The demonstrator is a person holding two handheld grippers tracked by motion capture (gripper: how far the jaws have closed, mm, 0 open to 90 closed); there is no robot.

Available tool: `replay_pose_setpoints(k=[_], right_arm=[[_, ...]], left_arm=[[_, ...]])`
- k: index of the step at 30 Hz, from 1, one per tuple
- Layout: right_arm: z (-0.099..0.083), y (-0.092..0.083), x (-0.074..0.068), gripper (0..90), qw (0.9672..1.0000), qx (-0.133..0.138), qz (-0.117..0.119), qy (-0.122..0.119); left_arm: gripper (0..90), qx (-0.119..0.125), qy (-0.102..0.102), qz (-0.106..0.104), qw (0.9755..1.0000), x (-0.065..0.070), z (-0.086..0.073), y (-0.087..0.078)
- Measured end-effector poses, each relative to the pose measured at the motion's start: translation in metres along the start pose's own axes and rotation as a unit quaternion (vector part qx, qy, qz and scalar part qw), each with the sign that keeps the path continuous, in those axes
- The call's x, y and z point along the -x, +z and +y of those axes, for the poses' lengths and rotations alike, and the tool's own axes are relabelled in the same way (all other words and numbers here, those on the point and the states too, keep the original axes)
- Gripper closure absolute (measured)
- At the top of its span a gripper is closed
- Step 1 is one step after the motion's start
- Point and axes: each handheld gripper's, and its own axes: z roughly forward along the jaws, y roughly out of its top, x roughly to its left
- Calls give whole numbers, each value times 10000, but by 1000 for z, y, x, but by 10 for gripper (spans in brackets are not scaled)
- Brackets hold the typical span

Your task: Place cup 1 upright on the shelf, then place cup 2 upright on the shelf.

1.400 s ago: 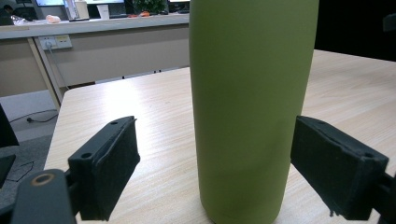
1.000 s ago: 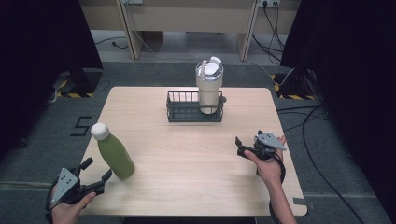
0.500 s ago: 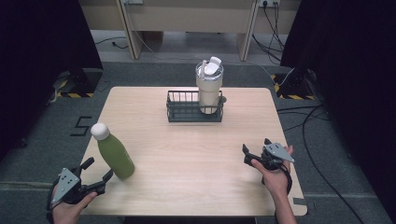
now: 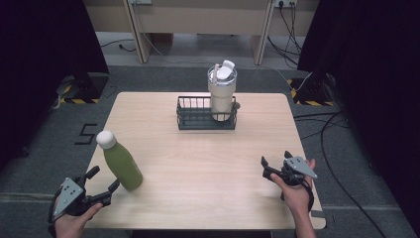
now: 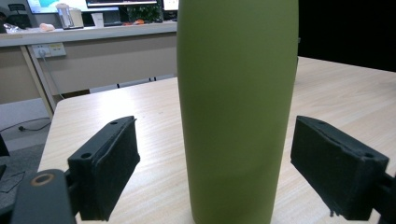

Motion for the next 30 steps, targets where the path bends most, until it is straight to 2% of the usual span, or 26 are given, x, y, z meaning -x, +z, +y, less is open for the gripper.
replay_pose_setpoints(k=[4, 6, 12, 16, 22, 30], right_arm=[[0, 0, 1, 87, 10000, -1, -17, 4], [0, 1, 2, 88, 10000, -2, -23, -24], [0, 2, 0, 89, 10000, -19, -24, -32], [1, 3, 0, 89, 10000, -33, 16, -43], [0, 6, 0, 91, 10000, -45, 48, -50], [4, 2, -3, 91, 10000, -25, 31, -66]], left_arm=[[141, 54, 2, -18, 10000, -1, 2, -2], [141, 121, -60, -59, 9999, -2, 2, -2], [140, 179, 18, -154, 9997, 1, 9, 1], [140, 203, 92, -239, 9995, 5, 14, 5], [140, 179, 21, -300, 9994, 7, 16, 12], [139, 277, 60, -379, 9989, 9, 22, 18]])
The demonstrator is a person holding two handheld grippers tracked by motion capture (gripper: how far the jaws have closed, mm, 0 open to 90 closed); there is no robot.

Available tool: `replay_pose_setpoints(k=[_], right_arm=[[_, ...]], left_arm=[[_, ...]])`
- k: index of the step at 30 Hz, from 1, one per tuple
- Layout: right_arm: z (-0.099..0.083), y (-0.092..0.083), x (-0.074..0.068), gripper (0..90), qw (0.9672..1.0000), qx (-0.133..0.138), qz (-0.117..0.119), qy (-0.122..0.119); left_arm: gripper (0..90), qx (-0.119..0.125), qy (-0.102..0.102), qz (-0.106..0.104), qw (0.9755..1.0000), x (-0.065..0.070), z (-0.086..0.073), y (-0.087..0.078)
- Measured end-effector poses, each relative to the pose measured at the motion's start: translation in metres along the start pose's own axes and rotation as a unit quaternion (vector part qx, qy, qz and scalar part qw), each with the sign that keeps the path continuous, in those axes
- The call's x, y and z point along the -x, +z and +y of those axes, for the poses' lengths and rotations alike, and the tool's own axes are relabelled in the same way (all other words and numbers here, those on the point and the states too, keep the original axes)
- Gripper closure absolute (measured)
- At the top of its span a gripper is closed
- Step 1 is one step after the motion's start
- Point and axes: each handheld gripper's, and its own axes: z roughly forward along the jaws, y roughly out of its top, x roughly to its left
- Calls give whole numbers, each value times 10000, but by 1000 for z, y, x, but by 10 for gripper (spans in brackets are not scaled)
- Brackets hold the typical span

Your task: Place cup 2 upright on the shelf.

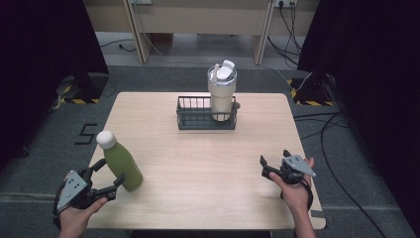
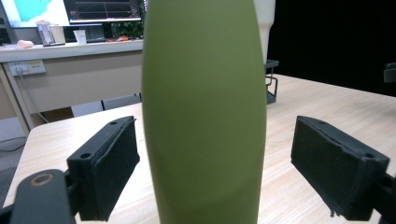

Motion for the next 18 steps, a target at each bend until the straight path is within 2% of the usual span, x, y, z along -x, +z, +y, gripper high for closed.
replay_pose_setpoints(k=[6, 18], right_arm=[[-1, -1, 0, 92, 10000, -15, -24, 3], [-2, 0, 1, 92, 10000, -50, -18, 15]], left_arm=[[139, 71, -99, 32, 9999, -4, 5, 7], [138, 62, -44, -42, 10000, -4, 10, 23]])
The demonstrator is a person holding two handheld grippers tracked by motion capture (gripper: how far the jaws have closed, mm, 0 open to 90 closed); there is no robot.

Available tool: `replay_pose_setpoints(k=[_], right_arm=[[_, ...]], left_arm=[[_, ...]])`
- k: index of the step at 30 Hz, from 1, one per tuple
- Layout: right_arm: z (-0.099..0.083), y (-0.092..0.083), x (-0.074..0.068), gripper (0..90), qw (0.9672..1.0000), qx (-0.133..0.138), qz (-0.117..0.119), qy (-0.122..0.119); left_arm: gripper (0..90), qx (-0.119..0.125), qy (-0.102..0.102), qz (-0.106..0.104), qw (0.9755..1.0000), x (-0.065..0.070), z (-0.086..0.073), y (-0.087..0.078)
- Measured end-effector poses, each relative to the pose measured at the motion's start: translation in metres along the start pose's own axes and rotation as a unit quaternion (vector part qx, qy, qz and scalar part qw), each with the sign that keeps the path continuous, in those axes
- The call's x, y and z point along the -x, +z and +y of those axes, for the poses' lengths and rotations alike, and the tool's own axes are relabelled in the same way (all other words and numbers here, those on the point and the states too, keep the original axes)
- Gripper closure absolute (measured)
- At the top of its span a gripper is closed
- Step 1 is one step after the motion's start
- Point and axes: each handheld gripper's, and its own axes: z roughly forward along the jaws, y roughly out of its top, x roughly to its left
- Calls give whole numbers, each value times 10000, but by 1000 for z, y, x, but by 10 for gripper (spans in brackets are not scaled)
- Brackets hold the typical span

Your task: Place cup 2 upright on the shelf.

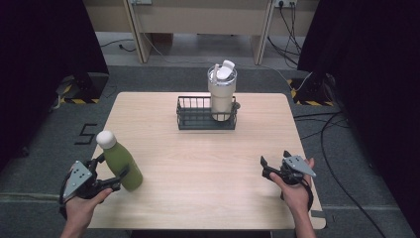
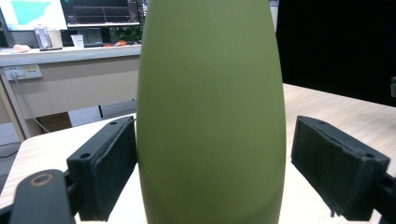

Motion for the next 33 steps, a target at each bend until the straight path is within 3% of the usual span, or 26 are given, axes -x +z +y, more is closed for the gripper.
replay_pose_setpoints(k=[14, 20, 33], right_arm=[[-1, 1, -1, 93, 10000, -49, 28, 4], [-2, 1, 1, 93, 10000, -61, 25, 23], [-3, 1, 1, 93, 10000, -73, 7, 28]], left_arm=[[148, 5, 42, -52, 10000, -1, -1, 14], [203, 12, -7, -42, 10000, -3, -5, 15], [213, 13, -55, -106, 9999, -5, -5, 14]])
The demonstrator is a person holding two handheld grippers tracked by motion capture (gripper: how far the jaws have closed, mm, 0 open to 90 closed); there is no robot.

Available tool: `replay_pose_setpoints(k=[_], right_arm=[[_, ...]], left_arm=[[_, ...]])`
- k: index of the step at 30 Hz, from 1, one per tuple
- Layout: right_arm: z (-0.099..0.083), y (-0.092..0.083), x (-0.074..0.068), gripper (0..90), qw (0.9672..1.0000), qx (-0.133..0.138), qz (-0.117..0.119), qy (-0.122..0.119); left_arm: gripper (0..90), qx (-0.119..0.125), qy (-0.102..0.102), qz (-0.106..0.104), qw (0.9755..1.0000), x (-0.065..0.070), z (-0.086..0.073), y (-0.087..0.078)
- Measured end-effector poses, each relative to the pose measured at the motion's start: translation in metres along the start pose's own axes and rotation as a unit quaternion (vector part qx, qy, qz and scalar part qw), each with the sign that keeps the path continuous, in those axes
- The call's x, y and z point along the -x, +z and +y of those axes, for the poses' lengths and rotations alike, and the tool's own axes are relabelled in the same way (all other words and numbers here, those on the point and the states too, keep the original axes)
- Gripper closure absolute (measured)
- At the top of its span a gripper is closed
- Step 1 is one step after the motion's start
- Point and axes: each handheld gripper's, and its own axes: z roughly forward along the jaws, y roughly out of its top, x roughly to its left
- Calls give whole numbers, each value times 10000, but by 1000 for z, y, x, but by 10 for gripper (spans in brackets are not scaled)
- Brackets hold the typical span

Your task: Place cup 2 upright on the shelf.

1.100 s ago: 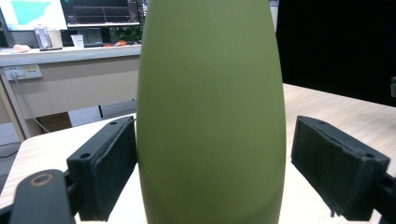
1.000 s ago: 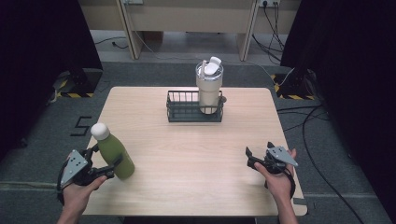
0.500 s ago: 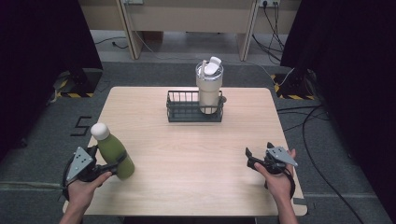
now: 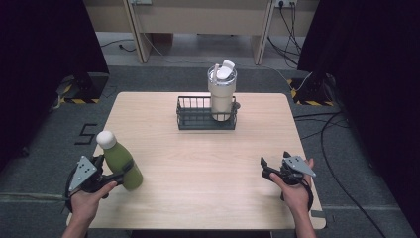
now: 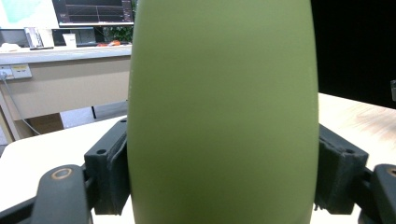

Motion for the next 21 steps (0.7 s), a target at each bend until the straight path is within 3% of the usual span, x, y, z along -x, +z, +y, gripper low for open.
replay_pose_setpoints(k=[21], right_arm=[[1, 0, 0, 94, 10000, 10, -14, 15]], left_arm=[[215, 70, 66, -1, 10000, 2, 5, 0]])
